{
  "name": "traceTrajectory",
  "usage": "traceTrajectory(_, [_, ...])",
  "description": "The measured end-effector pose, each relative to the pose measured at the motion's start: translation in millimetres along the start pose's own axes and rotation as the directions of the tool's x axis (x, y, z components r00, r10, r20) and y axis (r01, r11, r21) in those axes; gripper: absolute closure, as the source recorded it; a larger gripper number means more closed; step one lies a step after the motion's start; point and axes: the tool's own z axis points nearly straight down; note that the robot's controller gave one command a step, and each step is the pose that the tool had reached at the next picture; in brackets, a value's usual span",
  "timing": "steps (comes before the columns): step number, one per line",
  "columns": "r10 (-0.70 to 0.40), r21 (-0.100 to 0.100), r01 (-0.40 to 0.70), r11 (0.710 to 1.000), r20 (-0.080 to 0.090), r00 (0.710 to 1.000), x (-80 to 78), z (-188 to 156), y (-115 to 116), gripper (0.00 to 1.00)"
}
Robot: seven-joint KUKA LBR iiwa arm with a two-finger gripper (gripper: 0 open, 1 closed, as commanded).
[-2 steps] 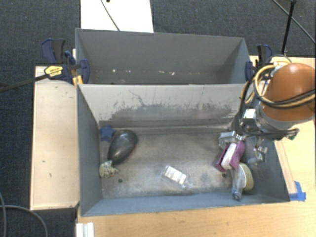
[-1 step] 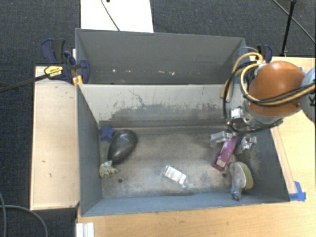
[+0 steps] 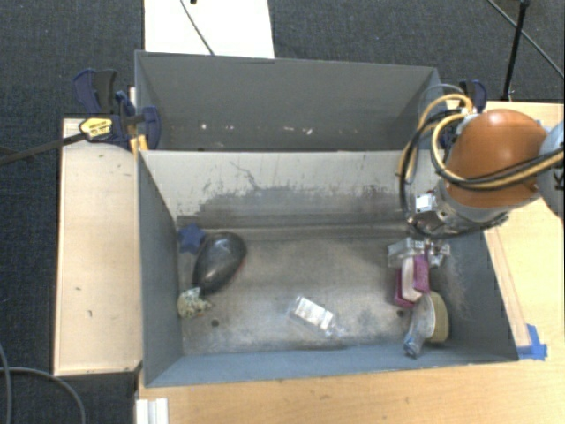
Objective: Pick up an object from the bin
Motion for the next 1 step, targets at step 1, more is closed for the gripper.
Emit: traceTrajectory(1, [0.047, 0.007, -0.047, 0.999, -0.004, 0.999, -2.7, -175.5, 5.4, 1.00])
